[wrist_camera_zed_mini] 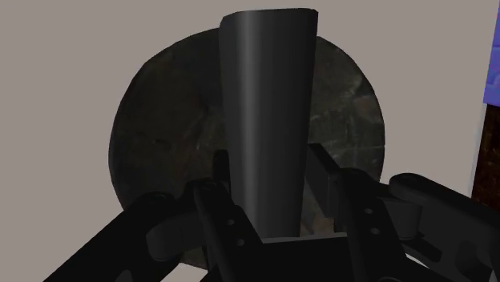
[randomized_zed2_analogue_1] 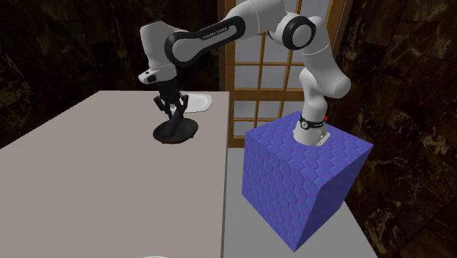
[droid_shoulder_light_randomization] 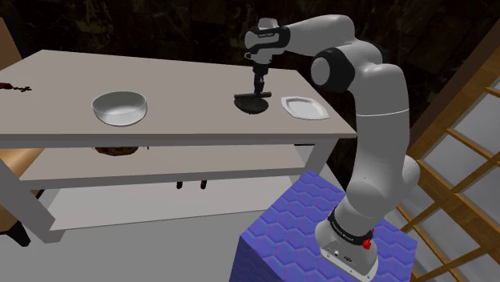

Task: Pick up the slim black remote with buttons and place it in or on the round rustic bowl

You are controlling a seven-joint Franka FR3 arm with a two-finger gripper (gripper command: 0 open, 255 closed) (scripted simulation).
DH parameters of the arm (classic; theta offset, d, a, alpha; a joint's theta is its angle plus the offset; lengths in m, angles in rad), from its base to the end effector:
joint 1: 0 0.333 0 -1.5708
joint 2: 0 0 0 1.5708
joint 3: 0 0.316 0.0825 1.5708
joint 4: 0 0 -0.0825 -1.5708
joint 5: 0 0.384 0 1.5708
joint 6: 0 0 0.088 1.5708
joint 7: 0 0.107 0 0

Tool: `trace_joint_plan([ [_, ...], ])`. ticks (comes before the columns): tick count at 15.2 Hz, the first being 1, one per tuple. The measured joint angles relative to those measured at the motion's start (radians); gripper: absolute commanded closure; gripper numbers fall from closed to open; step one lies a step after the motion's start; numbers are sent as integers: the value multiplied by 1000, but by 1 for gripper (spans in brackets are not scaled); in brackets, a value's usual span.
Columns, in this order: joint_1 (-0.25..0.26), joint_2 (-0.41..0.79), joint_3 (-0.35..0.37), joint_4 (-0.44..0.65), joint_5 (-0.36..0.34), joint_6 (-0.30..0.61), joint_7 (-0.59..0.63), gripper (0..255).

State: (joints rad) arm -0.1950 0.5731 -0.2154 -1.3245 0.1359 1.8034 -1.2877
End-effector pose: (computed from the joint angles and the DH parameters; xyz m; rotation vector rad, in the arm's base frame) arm 0.6654 -0.2425 0.4003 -2.7854 -1.2931 0.0671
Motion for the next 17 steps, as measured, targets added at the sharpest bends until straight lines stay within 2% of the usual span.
trace_joint_plan([
  [5,1,18,3,-37,5,55,-4,255],
  [12,0,23,3,-45,6,70,-5,255],
  [13,0,24,3,-45,6,69,-5,0],
  [17,1,24,3,-44,6,69,-5,0],
])
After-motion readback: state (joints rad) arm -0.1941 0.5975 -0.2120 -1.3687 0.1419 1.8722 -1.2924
